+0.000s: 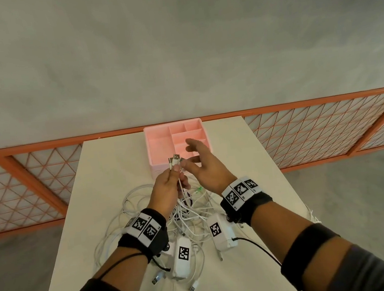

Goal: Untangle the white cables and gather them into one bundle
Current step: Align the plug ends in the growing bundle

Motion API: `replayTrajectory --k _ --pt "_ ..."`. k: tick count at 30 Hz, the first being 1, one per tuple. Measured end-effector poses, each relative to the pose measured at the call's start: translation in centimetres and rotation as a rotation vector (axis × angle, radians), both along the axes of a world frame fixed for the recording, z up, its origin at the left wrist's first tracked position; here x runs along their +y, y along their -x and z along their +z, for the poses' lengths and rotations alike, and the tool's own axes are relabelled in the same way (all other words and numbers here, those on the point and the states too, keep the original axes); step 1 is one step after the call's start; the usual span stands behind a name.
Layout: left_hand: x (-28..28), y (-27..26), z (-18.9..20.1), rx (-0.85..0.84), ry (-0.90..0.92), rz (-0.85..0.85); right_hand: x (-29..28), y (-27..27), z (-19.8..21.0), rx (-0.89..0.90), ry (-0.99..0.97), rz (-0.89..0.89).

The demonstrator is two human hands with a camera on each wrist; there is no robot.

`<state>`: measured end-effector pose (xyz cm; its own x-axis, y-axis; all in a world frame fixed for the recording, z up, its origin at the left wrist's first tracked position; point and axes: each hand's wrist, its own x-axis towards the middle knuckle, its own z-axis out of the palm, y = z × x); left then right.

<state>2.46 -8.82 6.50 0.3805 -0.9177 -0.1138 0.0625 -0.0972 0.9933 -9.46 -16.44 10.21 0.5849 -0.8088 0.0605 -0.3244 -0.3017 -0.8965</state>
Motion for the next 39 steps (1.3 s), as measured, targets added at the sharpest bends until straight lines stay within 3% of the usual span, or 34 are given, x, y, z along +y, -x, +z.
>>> replayTrajectory --k 3,9,13,17,23,29,32,35,39 --pt "0.0 0.4 0.1 0.109 -0.006 -0.123 -0.2 -0.5 0.5 0.023 -0.081 0.085" --pt "0.0 0.9 0.6 0.295 -0.030 -0.147 -0.2 -0.8 0.4 -0.023 -0.058 0.059" --pt "0.1 1.0 1.1 0.290 -0.026 -0.166 -0.2 -1.0 0.7 -0.021 -0.053 0.026" --pt "0.1 1.1 1.4 0.268 -0.038 -0.226 -0.8 -0.8 0.6 0.101 0.057 0.000" --pt "0.3 0.9 1.8 0.379 -0.123 -0.324 -1.2 -0.5 0.8 0.200 0.115 0.032" --pt "0.1 0.5 2.0 0.333 0.001 -0.107 0.0 -0.1 0.6 -0.031 -0.135 0.075" --pt "-0.3 -0.5 2.3 0.375 0.083 0.057 0.5 0.4 -1.7 0.098 -0.203 0.228" --pt "-0.4 -1.6 2.6 0.543 0.122 0.130 0.8 1.4 -2.9 0.214 -0.150 0.304" --pt "-0.2 -2.8 3.2 0.633 0.132 0.179 0.2 3.4 -4.0 0.413 -0.223 0.155"
